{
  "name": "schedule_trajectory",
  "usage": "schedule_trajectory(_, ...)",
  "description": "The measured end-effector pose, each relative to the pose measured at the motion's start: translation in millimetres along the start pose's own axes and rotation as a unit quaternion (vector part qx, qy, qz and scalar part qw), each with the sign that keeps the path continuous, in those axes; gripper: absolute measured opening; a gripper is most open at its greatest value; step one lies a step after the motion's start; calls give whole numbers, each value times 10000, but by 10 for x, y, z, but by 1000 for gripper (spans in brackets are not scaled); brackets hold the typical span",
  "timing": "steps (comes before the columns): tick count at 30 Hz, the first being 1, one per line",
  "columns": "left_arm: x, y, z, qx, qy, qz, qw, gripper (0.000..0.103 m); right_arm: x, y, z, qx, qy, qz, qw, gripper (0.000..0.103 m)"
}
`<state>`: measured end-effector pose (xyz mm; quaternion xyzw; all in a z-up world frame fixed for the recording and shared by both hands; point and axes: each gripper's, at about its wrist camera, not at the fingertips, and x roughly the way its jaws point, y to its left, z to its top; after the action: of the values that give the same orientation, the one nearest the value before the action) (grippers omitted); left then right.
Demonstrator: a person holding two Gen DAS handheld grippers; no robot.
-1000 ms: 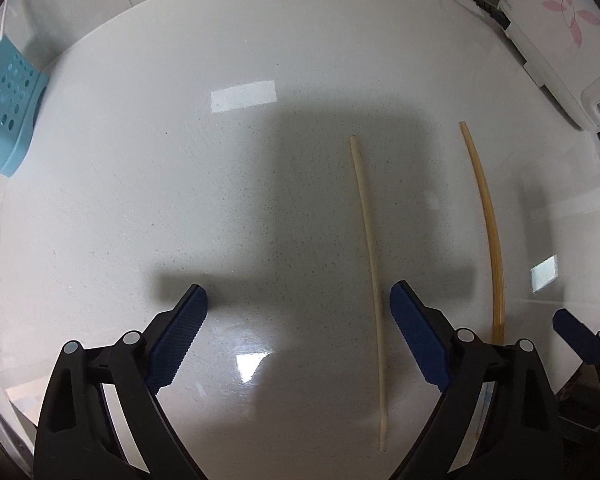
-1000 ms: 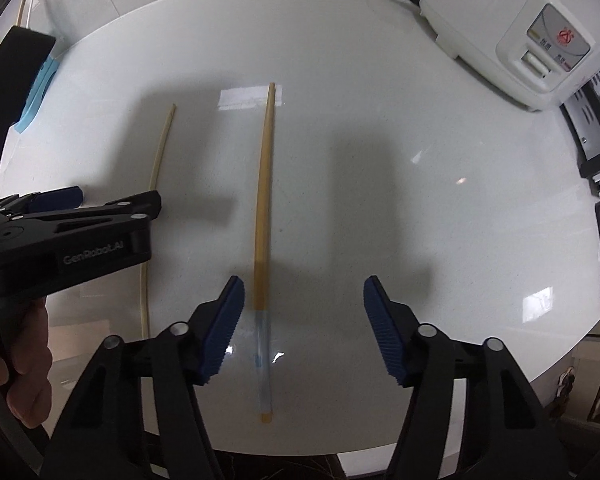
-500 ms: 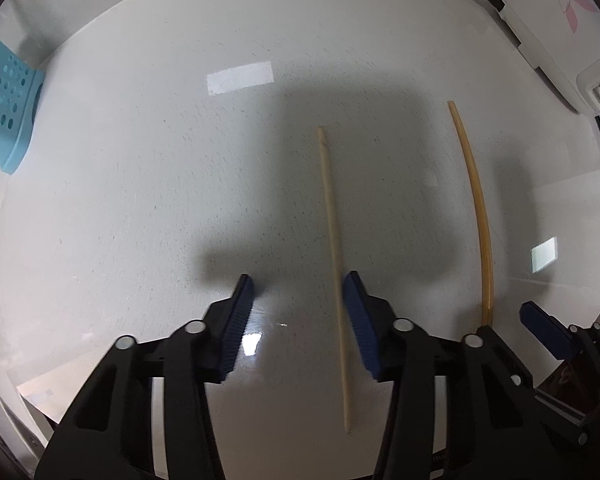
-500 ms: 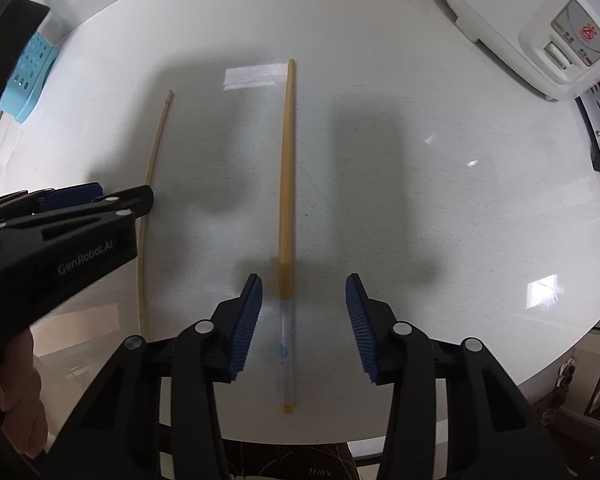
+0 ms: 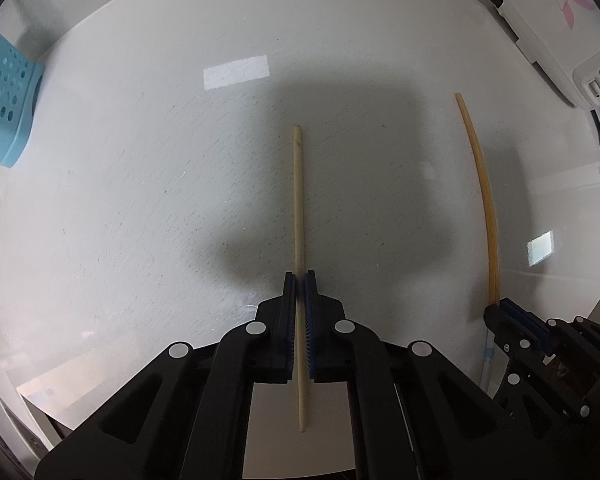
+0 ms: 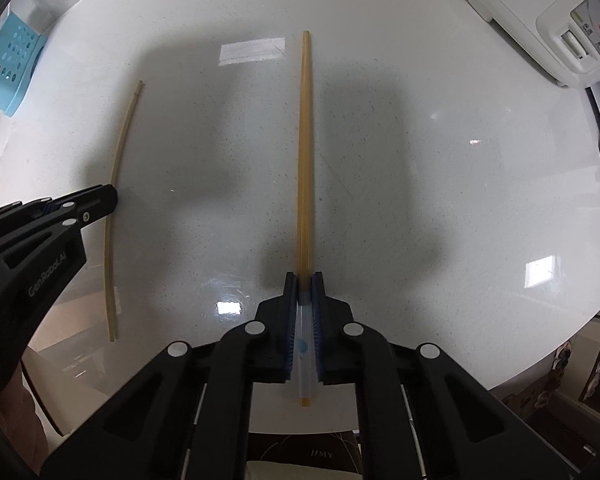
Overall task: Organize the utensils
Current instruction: 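Close the left gripper on the pale chopstick while the right gripper closes on the blue-tipped bamboo chopstick, then lift both held chopsticks and carry them to the blue holder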
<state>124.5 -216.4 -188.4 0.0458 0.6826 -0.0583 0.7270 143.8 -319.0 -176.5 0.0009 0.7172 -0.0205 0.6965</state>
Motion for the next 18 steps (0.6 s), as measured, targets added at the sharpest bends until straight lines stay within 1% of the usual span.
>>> schedule_trajectory(5,-55,141,-70,-91,-105,-91,9999,3,39,-44,54,30,-67,13,10000,7)
schedule_trajectory(7,-108,136,-103,-105,-162,-93,9998,3,-8,-132,-12,28,-162,44,9999,7)
schedule_trajectory(14,-291,339,-120,-219,-456,-134,9986,3,-214,-34,45,14,-550,112,9984,7)
schedule_trajectory(18,-414,562,-172,-408,-633,-115,9971,3,-389,92,89,-103,-820,103,9965,7)
